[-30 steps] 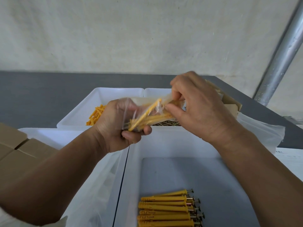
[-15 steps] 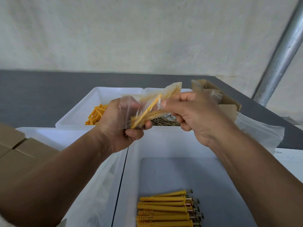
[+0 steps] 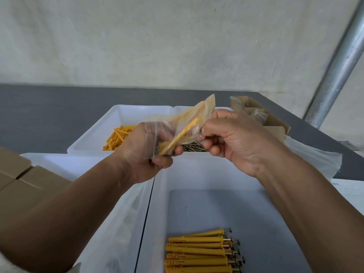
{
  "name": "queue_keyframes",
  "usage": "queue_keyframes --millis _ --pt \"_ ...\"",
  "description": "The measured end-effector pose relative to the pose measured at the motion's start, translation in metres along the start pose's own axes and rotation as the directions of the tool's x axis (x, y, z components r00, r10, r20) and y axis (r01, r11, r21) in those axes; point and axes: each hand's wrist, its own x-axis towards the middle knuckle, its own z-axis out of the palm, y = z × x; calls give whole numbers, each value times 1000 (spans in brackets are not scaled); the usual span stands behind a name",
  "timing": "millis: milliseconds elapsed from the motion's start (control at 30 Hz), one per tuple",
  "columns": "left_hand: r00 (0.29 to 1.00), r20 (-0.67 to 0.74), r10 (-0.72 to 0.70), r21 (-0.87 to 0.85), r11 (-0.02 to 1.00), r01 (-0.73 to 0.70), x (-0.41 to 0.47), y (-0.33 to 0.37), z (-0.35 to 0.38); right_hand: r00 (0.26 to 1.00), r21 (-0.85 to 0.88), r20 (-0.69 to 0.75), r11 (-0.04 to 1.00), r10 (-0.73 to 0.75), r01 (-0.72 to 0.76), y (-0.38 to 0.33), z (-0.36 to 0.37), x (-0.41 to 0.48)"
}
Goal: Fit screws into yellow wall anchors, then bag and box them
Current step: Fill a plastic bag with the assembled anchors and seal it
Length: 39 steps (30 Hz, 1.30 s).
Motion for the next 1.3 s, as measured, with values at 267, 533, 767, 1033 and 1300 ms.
queue_keyframes --millis 267,533,767,1033,1300 --pt "991 118 -65 -22 997 68 -1 0 0 1000 -64 -1 998 18 -18 -3 -8 0" --pt "997 74 -34 36 999 31 -1 0 1 998 -78 10 995 56 -55 -3 -7 0" --pt "998 56 -37 36 999 35 -2 -2 3 997 -55 81 998 0 5 0 -3 -2" --pt "998 9 -55 11 998 55 0 -5 1 997 -150 70 989 22 -12 -1 -5 -3" --pt "999 16 -32 26 999 31 -2 -2 1 992 -121 125 993 25 -10 -9 -13 -6"
